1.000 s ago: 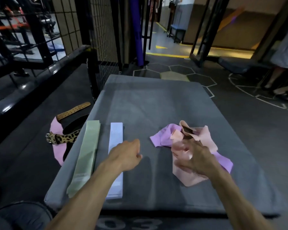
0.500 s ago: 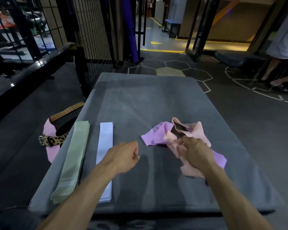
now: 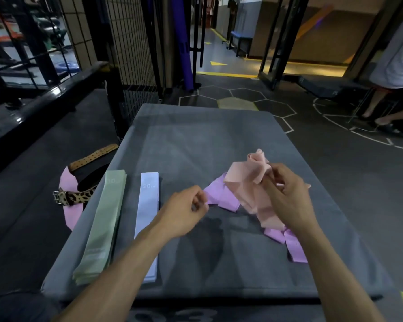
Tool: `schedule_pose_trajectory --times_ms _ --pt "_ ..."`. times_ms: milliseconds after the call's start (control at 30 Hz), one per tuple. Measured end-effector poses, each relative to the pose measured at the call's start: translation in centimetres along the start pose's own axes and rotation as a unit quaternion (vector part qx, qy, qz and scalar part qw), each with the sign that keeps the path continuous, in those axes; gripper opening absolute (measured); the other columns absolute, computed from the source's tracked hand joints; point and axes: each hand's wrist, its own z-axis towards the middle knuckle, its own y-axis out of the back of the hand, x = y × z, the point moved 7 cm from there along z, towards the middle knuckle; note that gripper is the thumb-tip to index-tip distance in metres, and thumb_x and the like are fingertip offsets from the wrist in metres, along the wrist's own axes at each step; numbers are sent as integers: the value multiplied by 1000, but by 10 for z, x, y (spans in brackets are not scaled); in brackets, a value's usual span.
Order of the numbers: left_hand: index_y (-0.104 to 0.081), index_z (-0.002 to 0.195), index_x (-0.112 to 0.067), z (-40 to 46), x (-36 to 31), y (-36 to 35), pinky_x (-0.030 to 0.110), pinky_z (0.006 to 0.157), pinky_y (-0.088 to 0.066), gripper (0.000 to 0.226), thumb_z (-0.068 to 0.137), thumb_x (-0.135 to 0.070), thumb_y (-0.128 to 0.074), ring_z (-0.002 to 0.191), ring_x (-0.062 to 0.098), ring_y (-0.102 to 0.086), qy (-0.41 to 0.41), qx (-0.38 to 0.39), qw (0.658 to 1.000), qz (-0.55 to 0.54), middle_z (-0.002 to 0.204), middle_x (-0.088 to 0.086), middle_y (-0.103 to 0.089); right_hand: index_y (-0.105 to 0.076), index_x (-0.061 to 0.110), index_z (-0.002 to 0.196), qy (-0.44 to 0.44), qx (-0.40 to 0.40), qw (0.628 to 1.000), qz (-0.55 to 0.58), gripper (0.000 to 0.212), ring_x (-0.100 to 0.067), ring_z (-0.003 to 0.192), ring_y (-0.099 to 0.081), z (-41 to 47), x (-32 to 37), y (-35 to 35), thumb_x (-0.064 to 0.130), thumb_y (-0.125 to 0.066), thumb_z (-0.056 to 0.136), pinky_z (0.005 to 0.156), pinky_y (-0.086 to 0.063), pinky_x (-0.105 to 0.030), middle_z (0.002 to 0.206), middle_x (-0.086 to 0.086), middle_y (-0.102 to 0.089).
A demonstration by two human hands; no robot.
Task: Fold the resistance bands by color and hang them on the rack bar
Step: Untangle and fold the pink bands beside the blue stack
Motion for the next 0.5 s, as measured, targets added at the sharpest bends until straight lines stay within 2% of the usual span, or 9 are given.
schedule_pose_trajectory --times_ms 67,133,200,300,367,433,500 --pt "-61 103 -33 3 -8 2 21 75 -53 12 92 -32 -65 81 0 -64 1 -13 996 -91 97 -16 -67 -64 25 89 2 51 999 13 13 0 72 -58 -4 3 -11 15 -58 97 63 -42 -15 81 11 -67" --pt "-59 115 -35 4 -15 3 29 82 -57 27 91 -34 -69 90 3 -67 -4 -13 984 -177 107 -17 -67 -63 17 86 1 105 994 12 13 -1 65 -52 -7 3 -23 11 -58 96 61 -39 -15 75 8 -62" --pt "-53 125 -38 3 -20 1 31 88 -56 41 89 -36 -73 98 4 -66 -18 12 980 -197 117 -20 -64 -64 10 89 5 157 987 26 12 -3 69 -52 -10 3 -34 7 -57 98 65 -40 -17 76 0 -61" --pt "-53 128 -40 3 -28 -5 27 92 -53 50 85 -38 -78 103 5 -66 -57 59 977 -195 122 -19 -64 -69 15 101 -10 197 979 49 16 -12 85 -64 -12 1 -43 8 -55 100 80 -49 -28 92 -3 -72" --pt "-58 118 -39 4 -29 -6 27 86 -53 41 82 -41 -78 95 5 -66 -61 48 976 -204 113 -16 -68 -70 12 105 -28 224 972 59 17 -18 86 -66 -15 -2 -46 8 -55 100 82 -51 -34 95 -4 -74" --pt "-60 99 -38 7 -28 -3 26 73 -50 21 85 -34 -76 76 5 -63 -56 13 982 -178 94 -15 -70 -68 4 99 -23 255 965 59 13 -16 75 -53 -19 -3 -52 12 -58 100 71 -43 -39 81 -5 -65" --pt "-63 90 -33 9 -28 0 29 69 -48 9 89 -28 -71 72 10 -62 -62 -12 986 -154 85 -13 -71 -68 5 93 -5 254 966 43 18 -12 73 -48 -19 -2 -53 21 -60 97 69 -39 -36 78 -4 -59"
